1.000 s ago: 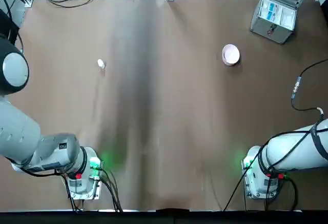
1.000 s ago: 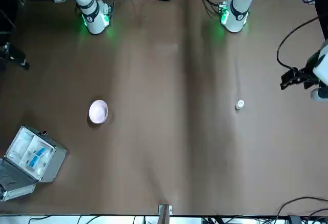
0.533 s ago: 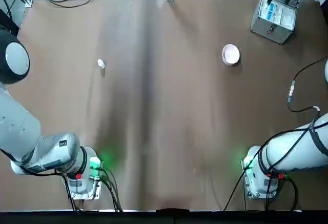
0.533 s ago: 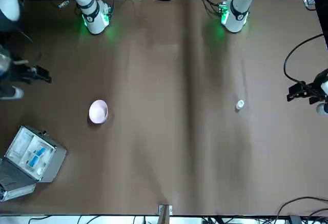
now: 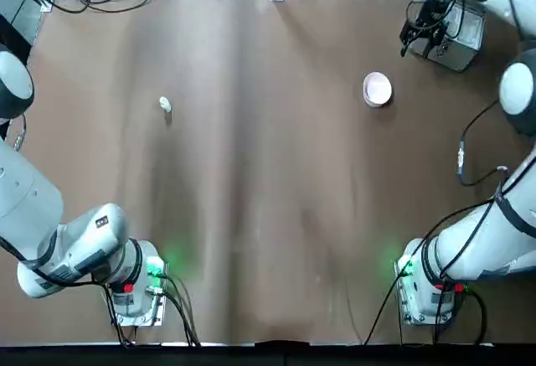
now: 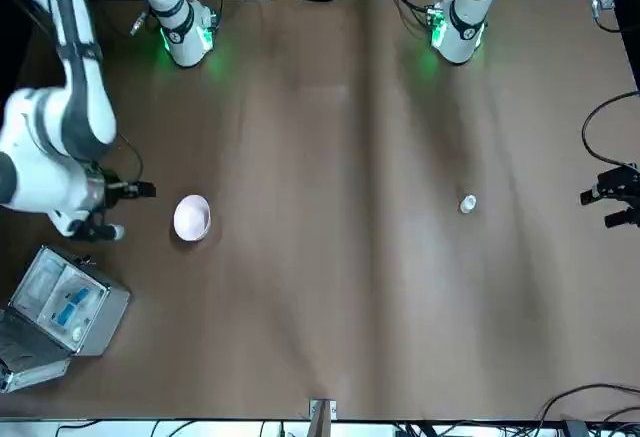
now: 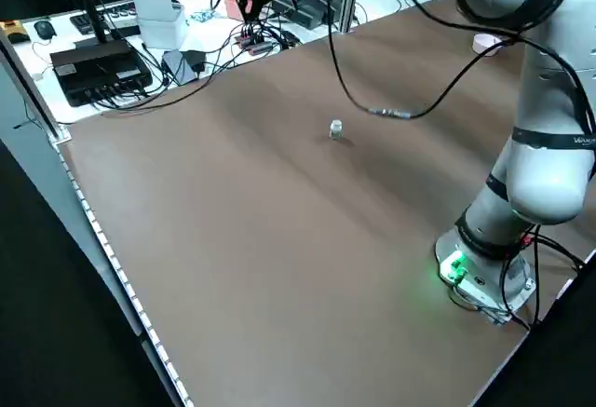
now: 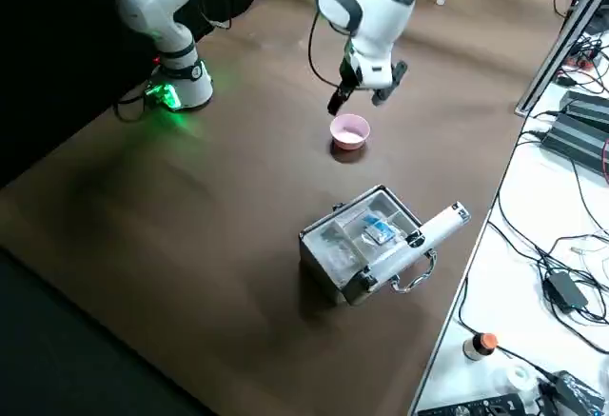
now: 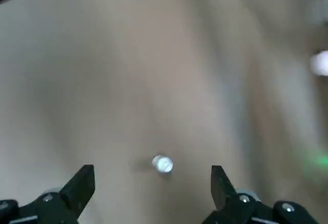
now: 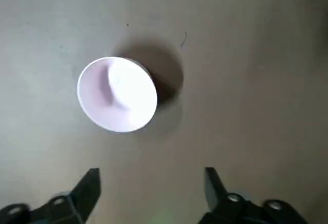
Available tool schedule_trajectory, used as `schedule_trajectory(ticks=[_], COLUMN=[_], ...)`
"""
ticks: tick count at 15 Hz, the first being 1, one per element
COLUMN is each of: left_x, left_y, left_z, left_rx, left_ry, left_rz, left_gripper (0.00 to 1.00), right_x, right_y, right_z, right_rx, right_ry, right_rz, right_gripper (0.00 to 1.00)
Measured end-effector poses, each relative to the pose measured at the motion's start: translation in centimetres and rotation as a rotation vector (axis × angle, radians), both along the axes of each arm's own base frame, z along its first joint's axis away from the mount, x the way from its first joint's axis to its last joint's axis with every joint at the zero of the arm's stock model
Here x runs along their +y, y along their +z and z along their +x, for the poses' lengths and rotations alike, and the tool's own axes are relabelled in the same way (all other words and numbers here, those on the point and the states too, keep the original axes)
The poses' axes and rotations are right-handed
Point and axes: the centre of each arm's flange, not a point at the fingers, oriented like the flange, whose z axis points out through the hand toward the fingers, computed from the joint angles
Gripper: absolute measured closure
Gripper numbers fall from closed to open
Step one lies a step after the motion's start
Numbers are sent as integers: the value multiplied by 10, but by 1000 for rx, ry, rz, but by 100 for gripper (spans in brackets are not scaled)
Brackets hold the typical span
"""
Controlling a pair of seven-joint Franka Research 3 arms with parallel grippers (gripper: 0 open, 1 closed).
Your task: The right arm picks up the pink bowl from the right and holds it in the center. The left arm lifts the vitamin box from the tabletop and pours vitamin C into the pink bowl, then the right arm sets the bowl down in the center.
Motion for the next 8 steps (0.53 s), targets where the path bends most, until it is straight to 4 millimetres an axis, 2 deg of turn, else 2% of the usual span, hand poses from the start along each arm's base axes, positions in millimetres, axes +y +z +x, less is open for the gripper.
schedule_trajectory(ticks=[1,4,5,7,8], left_x=[12,46,51,54,52], left_y=[-13,-63,-80,-116,-137], left_z=[-3,-15,-16,-15,-16], left_rx=[-21,-165,-238,-381,-427], left_ry=[-37,-232,-302,-424,-467], left_rz=[-89,-326,-386,-490,-541], left_gripper=[0,0,0,0,0], right_x=[3,8,8,7,8], right_y=[-17,-64,-77,-96,-103], right_z=[2,2,2,2,2], right_rx=[4,-3,0,5,5], right_ry=[1,-30,-38,-49,-57], right_rz=[-4,14,16,16,20], right_gripper=[15,26,27,39,39])
